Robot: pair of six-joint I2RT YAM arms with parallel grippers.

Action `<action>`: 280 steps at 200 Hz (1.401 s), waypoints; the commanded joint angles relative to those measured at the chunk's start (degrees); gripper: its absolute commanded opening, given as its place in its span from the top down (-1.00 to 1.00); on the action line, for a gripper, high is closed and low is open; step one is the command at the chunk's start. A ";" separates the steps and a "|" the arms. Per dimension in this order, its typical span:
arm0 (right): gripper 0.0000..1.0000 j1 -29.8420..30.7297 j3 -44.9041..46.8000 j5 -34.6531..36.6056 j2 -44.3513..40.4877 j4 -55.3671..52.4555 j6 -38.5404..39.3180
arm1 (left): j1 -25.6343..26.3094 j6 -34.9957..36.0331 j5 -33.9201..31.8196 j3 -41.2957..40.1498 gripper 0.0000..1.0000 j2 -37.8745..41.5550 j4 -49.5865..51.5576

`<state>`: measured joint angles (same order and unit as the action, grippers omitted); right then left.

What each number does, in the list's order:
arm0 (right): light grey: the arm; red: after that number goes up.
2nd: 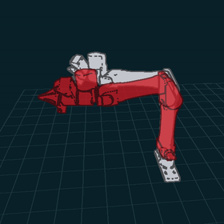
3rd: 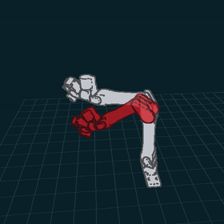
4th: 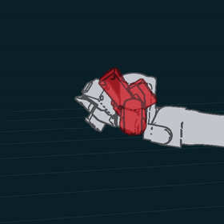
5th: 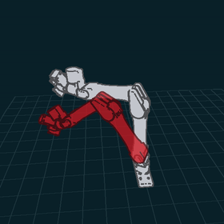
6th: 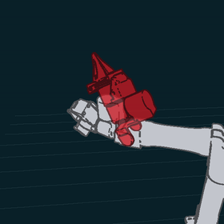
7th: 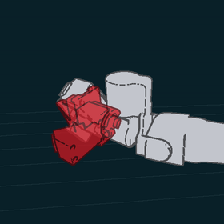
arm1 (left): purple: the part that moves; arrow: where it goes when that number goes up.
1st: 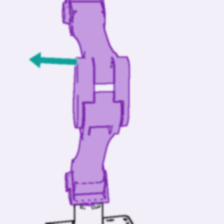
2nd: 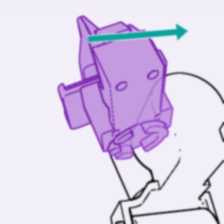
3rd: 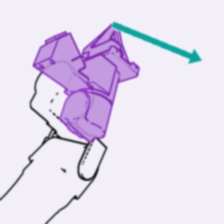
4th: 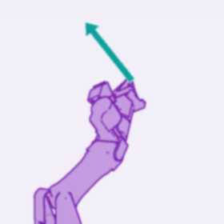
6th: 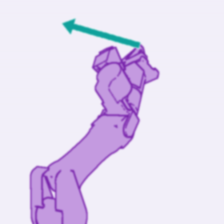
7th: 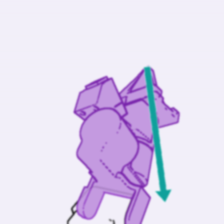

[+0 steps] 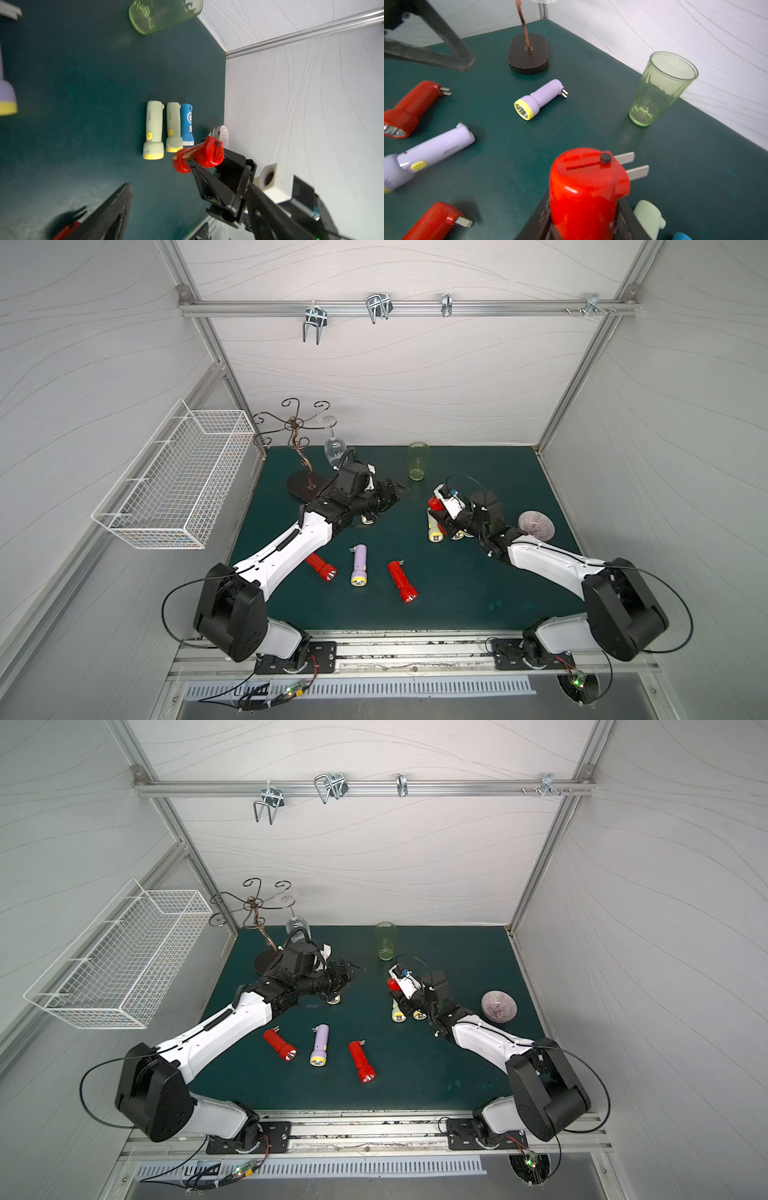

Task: Close the plug at the bottom of the flashlight
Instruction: Close the plug of the flashlight.

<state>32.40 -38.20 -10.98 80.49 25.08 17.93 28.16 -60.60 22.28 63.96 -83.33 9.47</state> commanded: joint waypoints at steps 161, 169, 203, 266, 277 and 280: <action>1.00 3.89 4.58 -2.47 1.35 19.74 16.78 | 7.65 -36.59 -2.07 -0.68 -0.20 -2.97 -9.68; 1.00 4.04 4.62 -2.51 1.34 19.69 16.70 | 7.78 -36.93 -2.02 -0.68 -0.18 -3.19 -10.23; 1.00 4.61 4.64 -2.73 1.83 19.84 16.96 | 8.22 -37.27 -2.37 0.12 -0.15 -3.55 -11.32; 1.00 5.56 4.87 -3.28 1.80 20.91 17.04 | 9.06 -37.96 -2.94 -0.53 0.04 -3.93 -11.83; 1.00 5.73 4.97 -3.30 2.03 21.45 17.13 | 9.16 -38.22 -2.80 -0.77 0.08 -4.08 -12.05; 1.00 5.78 4.97 -3.32 2.04 21.60 17.13 | 9.19 -38.34 -2.85 -0.84 0.08 -4.17 -12.13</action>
<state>37.28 -33.71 -13.04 82.15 42.70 34.52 36.67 -96.55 19.53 61.14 -86.52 0.91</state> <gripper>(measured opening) 0.393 0.473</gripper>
